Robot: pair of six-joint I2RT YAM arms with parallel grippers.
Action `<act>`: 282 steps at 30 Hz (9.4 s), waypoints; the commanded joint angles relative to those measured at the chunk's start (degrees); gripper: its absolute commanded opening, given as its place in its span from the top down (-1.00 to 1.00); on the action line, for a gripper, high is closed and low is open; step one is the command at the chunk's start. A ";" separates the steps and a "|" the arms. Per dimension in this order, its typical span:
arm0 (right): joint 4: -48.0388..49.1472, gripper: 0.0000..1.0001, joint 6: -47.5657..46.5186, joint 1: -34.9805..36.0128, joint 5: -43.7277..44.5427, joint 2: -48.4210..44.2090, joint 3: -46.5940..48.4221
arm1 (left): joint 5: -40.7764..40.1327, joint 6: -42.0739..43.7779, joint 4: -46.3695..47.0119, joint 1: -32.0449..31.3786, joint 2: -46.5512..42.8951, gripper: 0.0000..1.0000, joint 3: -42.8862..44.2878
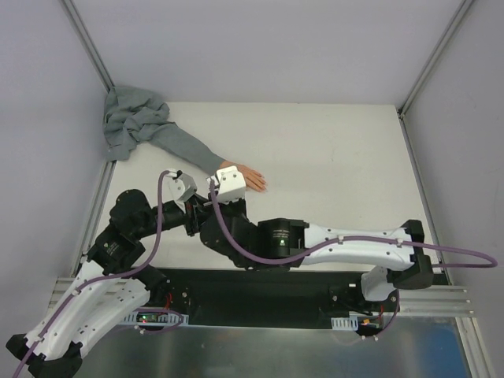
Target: Paint the nails
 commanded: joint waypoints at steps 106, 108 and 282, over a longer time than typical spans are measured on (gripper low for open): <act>11.46 -0.62 -24.29 -3.70 -52.79 -20.41 -15.74 | 19.55 -8.49 3.77 0.41 -3.43 1.00 4.16; 13.12 -0.66 -24.91 -7.93 -72.24 -22.00 -17.15 | 24.91 -9.28 3.77 0.32 -3.34 1.00 5.04; 21.74 0.21 -20.34 -17.80 -94.69 -15.42 -10.22 | 28.97 -12.36 3.24 0.32 -7.83 1.00 5.48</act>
